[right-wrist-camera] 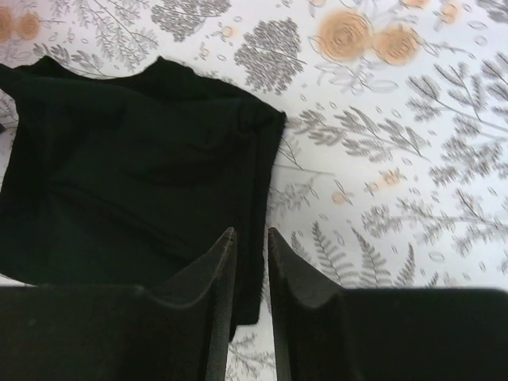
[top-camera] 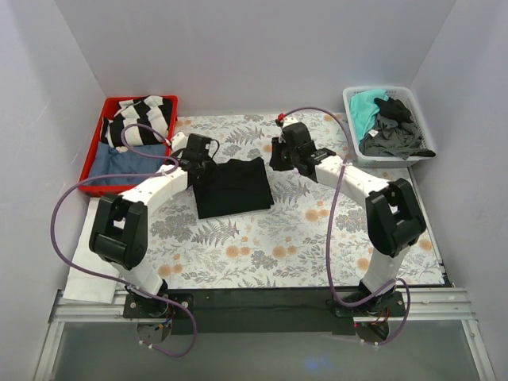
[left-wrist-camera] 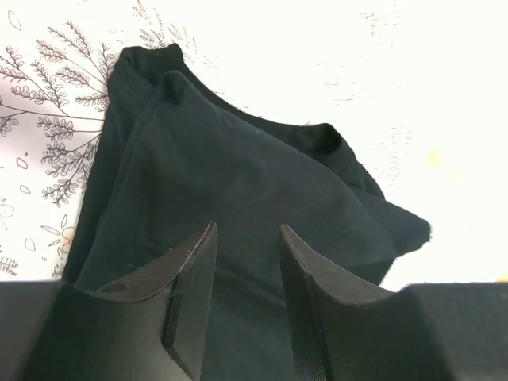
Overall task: Fold and stack the t-shirts
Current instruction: Smooth out wrinkles on the folded tshirt
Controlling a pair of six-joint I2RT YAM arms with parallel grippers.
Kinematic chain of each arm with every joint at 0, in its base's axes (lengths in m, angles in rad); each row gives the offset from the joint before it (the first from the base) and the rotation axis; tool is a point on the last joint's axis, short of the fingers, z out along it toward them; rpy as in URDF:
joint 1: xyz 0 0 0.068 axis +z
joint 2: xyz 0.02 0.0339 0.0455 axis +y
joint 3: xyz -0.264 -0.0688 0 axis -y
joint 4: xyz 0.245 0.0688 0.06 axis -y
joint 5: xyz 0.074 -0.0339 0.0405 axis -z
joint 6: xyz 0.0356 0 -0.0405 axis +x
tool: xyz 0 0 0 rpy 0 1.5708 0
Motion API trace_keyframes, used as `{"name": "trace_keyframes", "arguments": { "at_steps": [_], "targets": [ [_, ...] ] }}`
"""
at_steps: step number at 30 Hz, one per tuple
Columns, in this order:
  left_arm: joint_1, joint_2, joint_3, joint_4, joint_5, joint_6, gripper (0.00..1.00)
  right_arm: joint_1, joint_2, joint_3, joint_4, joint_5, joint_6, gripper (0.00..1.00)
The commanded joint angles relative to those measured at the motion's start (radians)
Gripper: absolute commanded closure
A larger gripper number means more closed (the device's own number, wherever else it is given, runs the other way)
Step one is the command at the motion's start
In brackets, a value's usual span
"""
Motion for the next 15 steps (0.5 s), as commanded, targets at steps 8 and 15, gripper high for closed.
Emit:
{"name": "trace_keyframes", "arguments": {
  "at_steps": [8,15],
  "targets": [
    [0.012,0.105,0.023,0.066,-0.062,0.007,0.64,0.012,0.31,0.273,0.104,-0.18,-0.069,0.71],
    [0.028,0.229,0.084,-0.042,-0.179,-0.022,0.63,0.011,0.458,0.428,0.081,-0.178,-0.034,0.71]
  ]
}}
